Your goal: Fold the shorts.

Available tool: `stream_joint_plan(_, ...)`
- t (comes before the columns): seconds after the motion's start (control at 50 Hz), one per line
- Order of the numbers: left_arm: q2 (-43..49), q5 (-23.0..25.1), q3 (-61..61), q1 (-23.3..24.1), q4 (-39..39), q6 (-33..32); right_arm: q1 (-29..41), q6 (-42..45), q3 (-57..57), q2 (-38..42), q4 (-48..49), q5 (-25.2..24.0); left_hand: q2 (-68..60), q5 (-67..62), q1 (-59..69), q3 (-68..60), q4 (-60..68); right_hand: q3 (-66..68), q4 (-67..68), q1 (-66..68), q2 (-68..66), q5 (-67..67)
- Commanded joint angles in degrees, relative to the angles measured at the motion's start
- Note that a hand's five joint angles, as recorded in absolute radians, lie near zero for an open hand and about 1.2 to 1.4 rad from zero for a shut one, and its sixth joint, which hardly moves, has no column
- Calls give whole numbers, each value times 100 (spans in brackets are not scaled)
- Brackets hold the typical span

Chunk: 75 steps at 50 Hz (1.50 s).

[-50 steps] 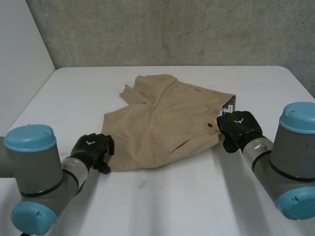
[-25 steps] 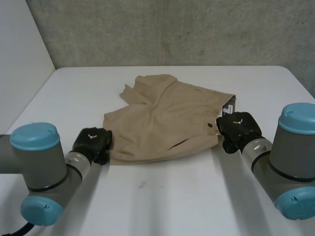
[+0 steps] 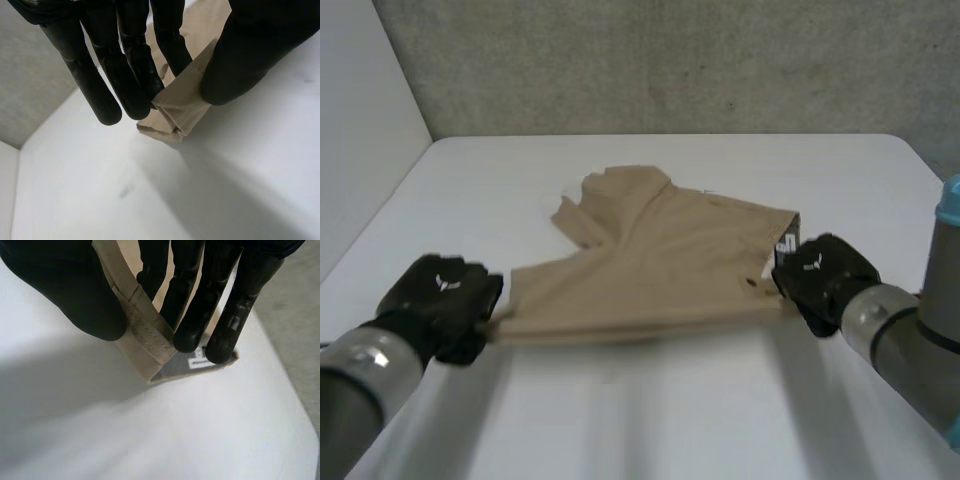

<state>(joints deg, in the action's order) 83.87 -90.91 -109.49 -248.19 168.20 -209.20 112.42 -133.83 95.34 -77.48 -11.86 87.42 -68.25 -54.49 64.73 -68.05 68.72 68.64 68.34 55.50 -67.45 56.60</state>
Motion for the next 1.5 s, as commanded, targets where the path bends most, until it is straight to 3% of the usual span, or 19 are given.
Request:
stream_joint_plan(0.02, -688, 556, -143, 95, -1061, -51, -44, 726, 99, -496, -1327, -172, -1175, -1551, 1527, -1195, 1128, 1136, 1166, 2450, -1255, 1340)
stream_joint_plan(0.12, -609, 794, -266, 174, -886, -51, -53, 700, 116, -531, -1144, -593, -1175, -1551, 1527, -1195, 1128, 1136, 1166, 2450, -1255, 1340)
stream_joint_plan(0.24, 513, 751, -126, 183, 167, -68, -36, 569, 108, -58, -634, -638, -1175, -1551, 1527, -1195, 1128, 1136, 1166, 2450, -1255, 1340)
stream_joint_plan(0.32, 1657, 724, 559, 183, 828, -77, 26, 524, -469, 767, -352, -340, -1175, -1551, 1527, -1195, 1128, 1136, 1166, 2450, -1255, 1340)
stream_joint_plan(0.42, 2466, 444, 2016, 201, 1285, -305, 43, 480, -1263, 972, -317, -5, -1175, -1551, 1527, -1195, 1128, 1136, 1166, 2450, -1255, 1340)
stream_joint_plan(0.44, 2615, 243, 2611, 218, 1512, -428, 96, 280, -2360, 989, -178, 221, -1175, -1551, 1527, -1195, 1128, 1136, 1166, 2450, -1255, 1340)
stream_joint_plan(0.52, 2687, -311, 4018, 262, 2494, -596, 131, -458, -3818, 989, 411, 390, -1175, -1551, 1527, -1195, 1128, 1136, 1166, 2450, -1255, 1340)
stream_joint_plan(0.58, 2652, -444, 4399, 280, 3049, -570, 96, -1116, -4425, 850, 1339, 434, -1175, -1551, 1527, -1195, 1128, 1136, 1166, 2450, -1255, 1340)
stream_joint_plan(0.6, 2530, -497, 4610, 315, 3914, -474, 79, -1232, -4445, 744, 1605, 434, -1175, -1551, 1527, -1195, 1128, 1136, 1166, 2450, -1255, 1340)
stream_joint_plan(0.7, 1994, -541, 4577, 420, 4932, -122, 70, -1506, -4086, -82, 2732, 461, -1175, -1551, 1527, -1195, 1128, 1136, 1166, 2450, -1255, 1340)
stream_joint_plan(0.78, 1694, -515, 4147, 447, 4714, 344, 61, -1480, -3568, -206, 2681, 399, -1175, -1551, 1527, -1195, 1128, 1136, 1166, 2450, -1255, 1340)
stream_joint_plan(0.94, 1746, -462, 2882, 385, 4098, 643, 131, -1471, -2433, -57, 2153, 329, -1175, -1551, 1527, -1195, 1128, 1136, 1166, 2450, -1255, 1340)
stream_joint_plan(1.04, 1860, -436, 1906, 298, 4133, 661, 140, -1462, -1731, 583, 2074, 285, -1175, -1551, 1527, -1195, 1128, 1136, 1166, 2450, -1255, 1340)
stream_joint_plan(1.24, 2950, -155, 596, 297, 4098, 617, 166, -1427, -1228, 1806, 1582, 320, -1175, -1551, 1527, -1195, 1128, 1136, 1166, 2450, -1255, 1340)
stream_joint_plan(1.34, 2872, -155, 349, 297, 3818, 556, 131, -1409, -1184, 1605, 1309, 285, -1175, -1551, 1527, -1195, 1128, 1136, 1166, 2450, -1255, 1340)
stream_joint_plan(1.5, 1958, -129, 252, 104, 2438, 266, 61, -1173, -1088, 674, 730, 267, -1175, -1551, 1527, -1195, 1128, 1136, 1166, 2450, -1255, 1340)
